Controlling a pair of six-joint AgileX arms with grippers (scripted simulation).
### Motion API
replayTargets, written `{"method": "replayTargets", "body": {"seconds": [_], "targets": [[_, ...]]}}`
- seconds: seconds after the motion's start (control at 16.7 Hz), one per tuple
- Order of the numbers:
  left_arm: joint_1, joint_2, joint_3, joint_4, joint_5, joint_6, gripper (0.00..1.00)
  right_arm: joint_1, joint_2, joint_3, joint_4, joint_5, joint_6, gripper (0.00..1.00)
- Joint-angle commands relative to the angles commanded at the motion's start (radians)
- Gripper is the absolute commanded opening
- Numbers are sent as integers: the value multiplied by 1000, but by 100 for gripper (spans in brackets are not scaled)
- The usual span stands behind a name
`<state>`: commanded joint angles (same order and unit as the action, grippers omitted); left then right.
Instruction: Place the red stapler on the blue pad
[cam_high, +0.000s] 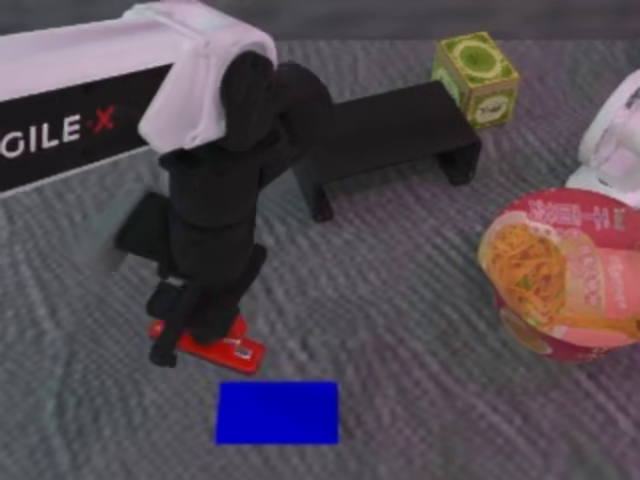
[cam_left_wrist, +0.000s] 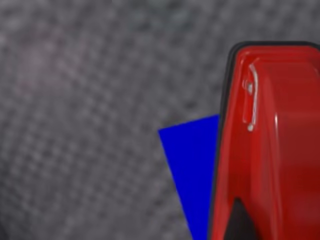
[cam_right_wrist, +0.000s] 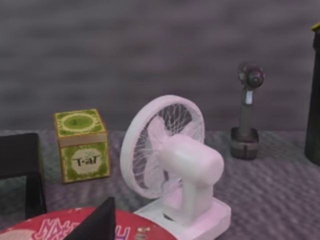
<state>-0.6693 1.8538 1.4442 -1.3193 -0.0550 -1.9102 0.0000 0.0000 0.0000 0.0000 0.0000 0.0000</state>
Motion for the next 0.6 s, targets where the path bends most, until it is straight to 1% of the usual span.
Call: {"method": "replayTargets", "body": {"seconds": [0.18,0.3,0.42,0.6], "targets": [[-55,-37,-24,49,29,-235,0,0,0,0,0,0,0,100],[-80,-59,-34,79,42,-341,0,0,0,0,0,0,0,100],[-96,-76,-39,103,52,-405,0,0,0,0,0,0,0,100],[-102,-82,-41,113,57,-429,0,0,0,0,0,0,0,100]]}}
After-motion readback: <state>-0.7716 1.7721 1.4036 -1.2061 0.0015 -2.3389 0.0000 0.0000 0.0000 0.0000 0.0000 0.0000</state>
